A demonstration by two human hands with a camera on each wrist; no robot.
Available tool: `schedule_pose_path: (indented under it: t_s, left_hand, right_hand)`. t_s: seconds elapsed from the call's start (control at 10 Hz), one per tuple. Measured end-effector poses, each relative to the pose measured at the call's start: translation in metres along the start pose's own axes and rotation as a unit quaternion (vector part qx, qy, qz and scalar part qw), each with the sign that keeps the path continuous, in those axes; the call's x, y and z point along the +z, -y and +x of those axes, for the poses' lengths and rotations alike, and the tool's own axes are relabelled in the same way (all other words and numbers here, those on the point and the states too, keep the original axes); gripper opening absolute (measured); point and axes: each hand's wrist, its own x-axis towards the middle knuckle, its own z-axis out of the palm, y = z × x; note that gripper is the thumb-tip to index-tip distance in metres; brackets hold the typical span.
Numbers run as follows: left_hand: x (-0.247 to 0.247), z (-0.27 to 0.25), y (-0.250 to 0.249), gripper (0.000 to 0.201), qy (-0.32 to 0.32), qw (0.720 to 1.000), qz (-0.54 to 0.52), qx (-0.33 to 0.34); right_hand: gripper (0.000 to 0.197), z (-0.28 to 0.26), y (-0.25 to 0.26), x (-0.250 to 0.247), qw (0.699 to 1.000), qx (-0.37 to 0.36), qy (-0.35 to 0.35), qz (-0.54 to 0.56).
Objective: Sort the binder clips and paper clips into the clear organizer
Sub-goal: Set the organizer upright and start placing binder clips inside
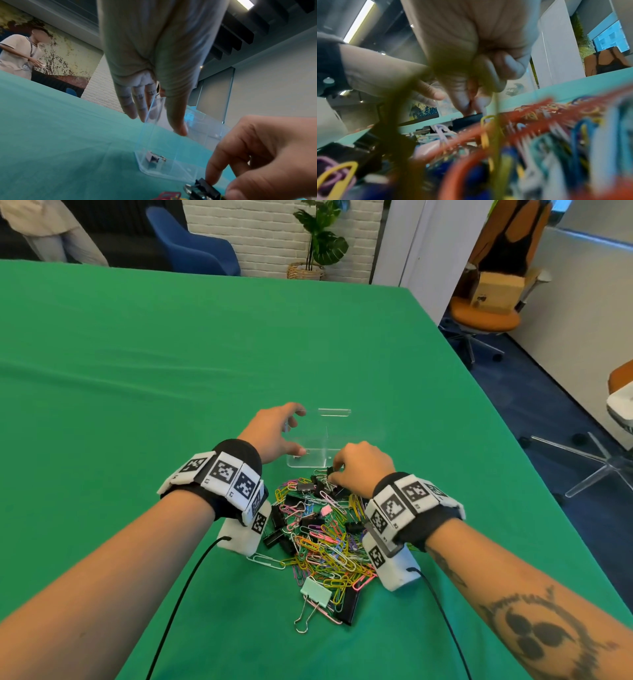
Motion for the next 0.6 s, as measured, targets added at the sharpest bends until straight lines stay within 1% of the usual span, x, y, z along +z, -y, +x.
schedule_pose_path:
  t_s: [0.2,0.4,0.6]
  left_hand:
    - [-0.001,0.001,0.0,0.067,0.006,1.0,0.007,0.003]
    - [-0.002,0.001,0.0,0.066,0.007,1.0,0.006,0.004]
    - [-0.002,0.001,0.001,0.066,0.007,1.0,0.004,0.002]
  right_hand:
    - [0.028,0.001,0.006,0.0,1.0,-0.01,-0.008,-0.011]
    - [0.03,0.006,0.01,0.001,1.0,0.012,0.0,0.012]
    - [0.023,0.01,0.015,0.002,1.0,0.016,-0.01,0.017]
